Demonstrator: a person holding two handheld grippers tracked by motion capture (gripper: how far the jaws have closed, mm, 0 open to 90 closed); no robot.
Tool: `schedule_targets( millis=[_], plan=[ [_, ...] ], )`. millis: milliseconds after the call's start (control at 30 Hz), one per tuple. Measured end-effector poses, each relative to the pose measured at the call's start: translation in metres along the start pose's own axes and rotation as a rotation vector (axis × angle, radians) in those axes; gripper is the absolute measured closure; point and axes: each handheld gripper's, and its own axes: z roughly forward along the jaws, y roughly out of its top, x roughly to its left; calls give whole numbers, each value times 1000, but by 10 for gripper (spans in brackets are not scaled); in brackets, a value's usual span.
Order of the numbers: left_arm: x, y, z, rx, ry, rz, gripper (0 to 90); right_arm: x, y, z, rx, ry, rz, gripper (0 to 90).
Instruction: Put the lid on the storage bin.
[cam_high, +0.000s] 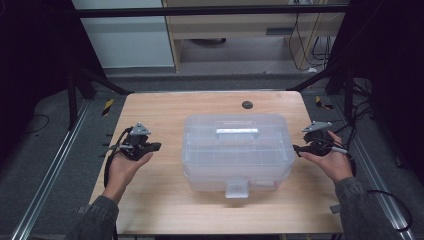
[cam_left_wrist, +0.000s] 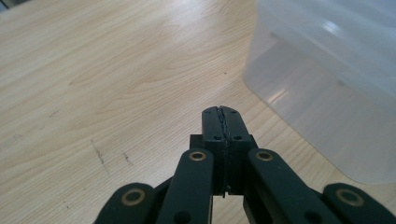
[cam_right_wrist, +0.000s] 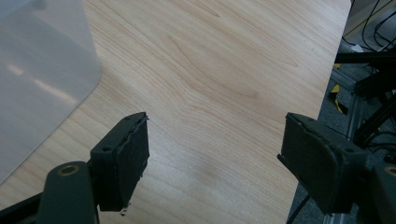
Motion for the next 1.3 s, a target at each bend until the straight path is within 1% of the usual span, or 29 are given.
schedule_targets(
  millis=[33, 67, 133, 167, 200, 233, 300, 333, 367, 433, 467, 500, 533, 567, 600, 633, 667, 700, 733, 833, 900, 967, 1000, 1067, 1100, 1133, 1167, 1233, 1300],
  plan=[
    [3, -1, 3, 8, 3, -7, 898, -1, 1, 3, 1, 3, 0, 232],
    [9, -4, 10, 19, -3, -41, 898, -2, 2, 7, 7, 3, -1, 235],
    [13, -7, 16, 17, -19, -79, 897, -4, 3, 12, 10, -11, 7, 241],
    [13, -7, 16, 17, -19, -79, 897, -4, 3, 12, 10, -11, 7, 241],
    [14, -9, 18, 25, -15, -80, 897, -6, 4, 17, 17, -22, 15, 241],
    [15, -10, 21, 35, -9, -76, 897, -6, 4, 17, 17, -22, 15, 241],
    [19, -14, 27, 55, 19, -75, 897, -9, 5, 24, 19, -24, 30, 243],
    [19, -14, 27, 55, 19, -75, 897, -9, 5, 24, 19, -24, 30, 243],
    [23, -16, 31, 63, 41, -74, 897, -10, 6, 29, 21, -26, 36, 243],
    [28, -18, 34, 60, 53, -91, 897, -10, 6, 33, 18, -17, 49, 243],
    [30, -20, 37, 63, 63, -93, 897, -11, 6, 34, 16, -15, 54, 243],
    [30, -20, 37, 63, 63, -93, 897, -11, 6, 36, 16, -16, 58, 242],
    [35, -22, 41, 62, 79, -103, 897, -11, 6, 38, 11, -14, 63, 242],
    [35, -22, 41, 62, 79, -103, 897, -11, 6, 38, 11, -14, 63, 242],
    [42, -26, 45, 45, 80, -136, 897, -12, 7, 41, 7, -12, 79, 242],
    [42, -26, 45, 45, 80, -136, 897, -12, 7, 41, 7, -12, 79, 242],
    [47, -30, 48, 30, 90, -163, 897, -13, 7, 44, 1, -8, 94, 238],
    [47, -30, 48, 30, 90, -163, 896, -13, 7, 46, 1, -2, 105, 235],
    [51, -34, 51, 19, 104, -172, 895, -14, 6, 48, -1, -2, 113, 233],
    [56, -39, 53, -16, 125, -190, 876, -16, 6, 52, -12, 2, 139, 226],
    [57, -41, 54, -23, 134, -193, 817, -16, 6, 53, -11, 1, 147, 219],
    [59, -44, 55, -39, 170, -198, 710, -17, 6, 57, -16, 1, 162, 205],
    [59, -44, 55, -39, 170, -198, 650, -17, 6, 57, -16, 1, 162, 205],
    [60, -44, 57, -43, 210, -191, 535, -17, 5, 60, -20, 4, 173, 184],
    [60, -44, 57, -43, 210, -191, 483, -17, 5, 60, -20, 4, 173, 184],
    [60, -45, 59, -54, 226, -192, 447, -16, 5, 62, -20, 4, 178, 170],
    [60, -45, 59, -54, 226, -192, 408, -16, 5, 62, -20, 4, 178, 170],
    [61, -46, 64, -43, 232, -214, 323, -13, 4, 64, -23, 11, 186, 159],
    [61, -47, 68, -42, 229, -221, 283, -13, 2, 66, -22, 13, 193, 155]
  ],
)
